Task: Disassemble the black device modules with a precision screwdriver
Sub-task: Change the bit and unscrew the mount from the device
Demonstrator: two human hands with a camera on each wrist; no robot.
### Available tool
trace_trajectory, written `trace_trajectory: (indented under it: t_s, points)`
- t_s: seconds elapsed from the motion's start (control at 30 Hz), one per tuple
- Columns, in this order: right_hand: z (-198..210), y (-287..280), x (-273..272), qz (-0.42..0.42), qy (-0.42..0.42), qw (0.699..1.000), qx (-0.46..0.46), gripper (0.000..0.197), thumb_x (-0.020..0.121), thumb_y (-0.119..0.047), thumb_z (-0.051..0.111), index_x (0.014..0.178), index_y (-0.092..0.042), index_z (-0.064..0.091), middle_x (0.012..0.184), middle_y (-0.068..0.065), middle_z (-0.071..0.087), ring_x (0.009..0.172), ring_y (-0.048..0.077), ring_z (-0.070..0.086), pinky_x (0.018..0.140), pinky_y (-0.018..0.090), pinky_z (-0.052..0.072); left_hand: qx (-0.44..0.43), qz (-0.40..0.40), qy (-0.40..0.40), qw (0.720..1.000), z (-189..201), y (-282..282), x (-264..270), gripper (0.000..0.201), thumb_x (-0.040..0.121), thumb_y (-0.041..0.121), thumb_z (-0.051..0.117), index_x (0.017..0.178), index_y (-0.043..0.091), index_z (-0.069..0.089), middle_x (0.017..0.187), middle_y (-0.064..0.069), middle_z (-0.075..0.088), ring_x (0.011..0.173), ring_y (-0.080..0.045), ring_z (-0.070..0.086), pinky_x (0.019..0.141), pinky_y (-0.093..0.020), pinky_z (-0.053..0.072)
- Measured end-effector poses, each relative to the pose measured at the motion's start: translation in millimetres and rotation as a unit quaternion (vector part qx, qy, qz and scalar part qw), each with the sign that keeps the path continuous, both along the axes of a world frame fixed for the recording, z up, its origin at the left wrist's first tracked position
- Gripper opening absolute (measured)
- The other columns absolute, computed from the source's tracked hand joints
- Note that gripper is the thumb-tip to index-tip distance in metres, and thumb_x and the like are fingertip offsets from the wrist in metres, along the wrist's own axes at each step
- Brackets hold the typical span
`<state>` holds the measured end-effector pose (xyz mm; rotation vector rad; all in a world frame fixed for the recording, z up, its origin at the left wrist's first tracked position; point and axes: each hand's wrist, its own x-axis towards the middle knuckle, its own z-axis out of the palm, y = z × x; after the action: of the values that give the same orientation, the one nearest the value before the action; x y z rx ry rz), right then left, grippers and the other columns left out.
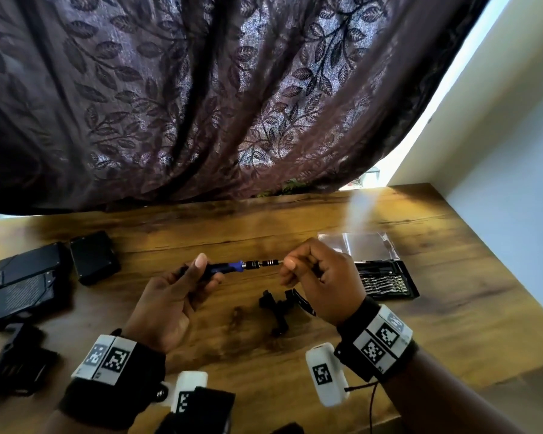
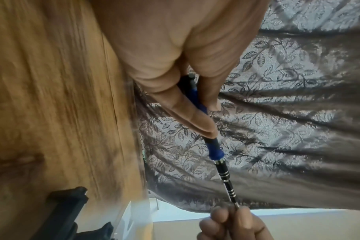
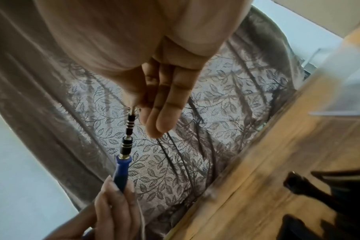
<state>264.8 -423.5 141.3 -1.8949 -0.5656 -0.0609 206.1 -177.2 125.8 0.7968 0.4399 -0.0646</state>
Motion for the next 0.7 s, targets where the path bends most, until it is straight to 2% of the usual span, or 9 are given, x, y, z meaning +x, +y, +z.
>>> trace_trajectory:
  t_s: [0.07, 0.17, 0.23, 0.33, 0.4, 0.43, 0.5, 0.57, 0.7]
  points:
    - [-2.7, -5.4, -2.4, -0.007, 0.022, 1.000, -0.001, 0.014, 0.099, -0.009, 0.062, 0.086, -0.005, 0.064, 0.075, 0.002, 0.073, 0.066, 0.016, 0.074, 0.060, 0.032, 0.061, 0.023, -0.001, -0.005, 1.000, -1.7, -5.3, -0.3, 0.024, 0.087, 0.020, 0.064, 0.098, 0.000, 0.064, 0.091, -0.015, 0.073, 0.075, -0.014, 0.073, 0.067, -0.019, 0.060]
    - [-5.7, -15.4, 1.2, -0.011, 0.068, 0.998, -0.003, 0.015, 0.099, -0.010, 0.062, 0.085, -0.007, 0.064, 0.074, 0.004, 0.073, 0.064, 0.020, 0.073, 0.060, 0.039, 0.062, 0.037, -0.007, -0.010, 0.999, -4.6, -14.3, 0.2, 0.024, 0.085, 0.019, 0.067, 0.099, 0.000, 0.066, 0.094, -0.015, 0.072, 0.080, -0.018, 0.073, 0.072, -0.021, 0.061]
    - [-8.1, -24.3, 8.4, -0.012, 0.094, 0.995, -0.025, 0.015, 0.099, -0.012, 0.063, 0.084, -0.009, 0.065, 0.073, 0.004, 0.073, 0.063, 0.021, 0.072, 0.062, 0.039, 0.062, 0.056, -0.003, -0.020, 0.998, -2.7, -20.3, 3.5, 0.026, 0.085, 0.019, 0.068, 0.102, -0.001, 0.065, 0.097, -0.016, 0.072, 0.084, -0.021, 0.073, 0.074, -0.024, 0.062]
    - [-11.8, -41.3, 20.2, -0.006, 0.096, 0.989, -0.114, 0.016, 0.096, -0.025, 0.068, 0.084, -0.016, 0.071, 0.073, -0.007, 0.073, 0.064, 0.009, 0.069, 0.066, 0.029, 0.057, 0.130, 0.006, -0.065, 0.989, 10.5, -34.8, 14.0, 0.028, 0.084, 0.020, 0.070, 0.104, 0.001, 0.066, 0.100, -0.018, 0.072, 0.086, -0.024, 0.073, 0.076, -0.026, 0.062]
    - [-12.4, -50.1, 25.5, 0.003, 0.076, 0.980, -0.184, 0.019, 0.093, -0.037, 0.069, 0.084, -0.021, 0.074, 0.069, -0.016, 0.069, 0.058, 0.003, 0.063, 0.060, 0.024, 0.050, 0.190, 0.000, -0.108, 0.976, 24.1, -46.1, 22.4, 0.029, 0.082, 0.023, 0.072, 0.104, 0.005, 0.068, 0.096, -0.017, 0.074, 0.083, -0.024, 0.073, 0.077, -0.028, 0.062]
    - [-12.0, -54.4, 28.7, 0.012, 0.067, 0.977, -0.203, 0.020, 0.092, -0.039, 0.069, 0.087, -0.021, 0.075, 0.069, -0.016, 0.068, 0.057, 0.002, 0.061, 0.058, 0.022, 0.048, 0.221, -0.009, -0.123, 0.967, 30.7, -53.1, 27.4, 0.029, 0.082, 0.023, 0.072, 0.104, 0.005, 0.069, 0.093, -0.016, 0.075, 0.082, -0.024, 0.073, 0.077, -0.029, 0.062]
    - [-10.6, -60.7, 35.0, 0.032, 0.039, 0.975, -0.214, 0.018, 0.091, -0.037, 0.070, 0.096, -0.022, 0.076, 0.078, -0.015, 0.068, 0.062, 0.000, 0.061, 0.059, 0.020, 0.047, 0.287, -0.036, -0.149, 0.946, 40.9, -66.7, 39.2, 0.023, 0.084, 0.020, 0.072, 0.102, 0.005, 0.070, 0.089, -0.014, 0.076, 0.079, -0.024, 0.073, 0.074, -0.030, 0.062]
    - [-7.5, -64.8, 41.2, 0.050, 0.010, 0.975, -0.214, 0.018, 0.089, -0.034, 0.075, 0.105, -0.025, 0.075, 0.090, -0.018, 0.067, 0.073, -0.001, 0.062, 0.066, 0.016, 0.048, 0.334, -0.063, -0.168, 0.925, 46.4, -79.8, 50.6, 0.020, 0.087, 0.018, 0.072, 0.100, 0.004, 0.070, 0.086, -0.012, 0.077, 0.075, -0.022, 0.074, 0.070, -0.028, 0.062]
    - [1.6, -70.8, 53.3, 0.067, -0.017, 0.981, -0.183, 0.029, 0.087, -0.035, 0.077, 0.114, -0.026, 0.072, 0.099, -0.014, 0.069, 0.086, 0.006, 0.066, 0.076, 0.025, 0.058, 0.368, -0.095, -0.182, 0.907, 48.4, -108.4, 66.6, 0.026, 0.083, 0.021, 0.077, 0.102, 0.003, 0.071, 0.088, -0.009, 0.076, 0.074, -0.021, 0.074, 0.067, -0.026, 0.060]
